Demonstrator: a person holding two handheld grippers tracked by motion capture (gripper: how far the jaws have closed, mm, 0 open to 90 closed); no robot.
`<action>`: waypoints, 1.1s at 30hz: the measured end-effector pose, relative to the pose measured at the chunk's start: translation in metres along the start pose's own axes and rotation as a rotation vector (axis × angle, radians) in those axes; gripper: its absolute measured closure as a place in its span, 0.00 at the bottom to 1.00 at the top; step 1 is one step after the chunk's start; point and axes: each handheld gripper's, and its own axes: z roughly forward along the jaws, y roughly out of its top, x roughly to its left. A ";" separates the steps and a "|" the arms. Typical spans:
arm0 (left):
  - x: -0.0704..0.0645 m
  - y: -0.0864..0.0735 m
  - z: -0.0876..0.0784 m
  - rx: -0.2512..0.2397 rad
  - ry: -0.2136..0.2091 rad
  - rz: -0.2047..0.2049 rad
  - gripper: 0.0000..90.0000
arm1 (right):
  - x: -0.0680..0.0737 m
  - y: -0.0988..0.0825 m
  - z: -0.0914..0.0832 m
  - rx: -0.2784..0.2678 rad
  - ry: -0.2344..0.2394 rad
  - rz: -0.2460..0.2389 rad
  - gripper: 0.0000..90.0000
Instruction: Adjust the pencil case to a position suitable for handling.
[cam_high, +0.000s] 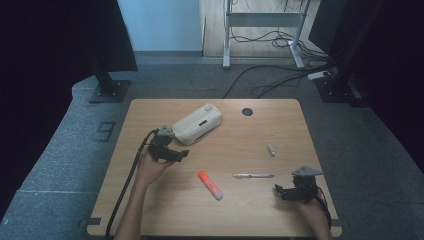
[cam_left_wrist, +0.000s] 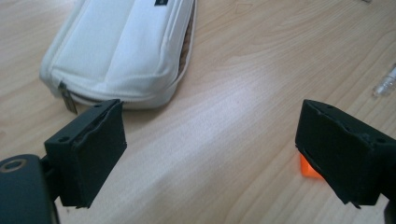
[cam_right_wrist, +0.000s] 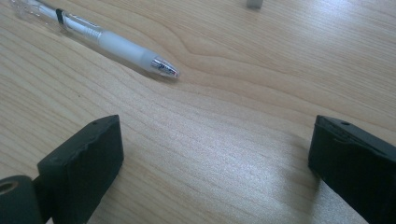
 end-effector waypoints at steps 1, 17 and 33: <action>0.000 0.003 0.002 0.004 -0.002 0.006 0.09 | 0.000 0.000 0.000 0.000 0.000 0.000 0.03; 0.007 0.032 0.040 0.057 -0.030 0.059 0.02 | 0.000 0.000 0.000 0.000 0.000 0.001 0.03; 0.017 0.050 0.081 0.075 -0.080 0.043 0.00 | 0.000 0.000 0.000 -0.002 -0.001 -0.003 0.03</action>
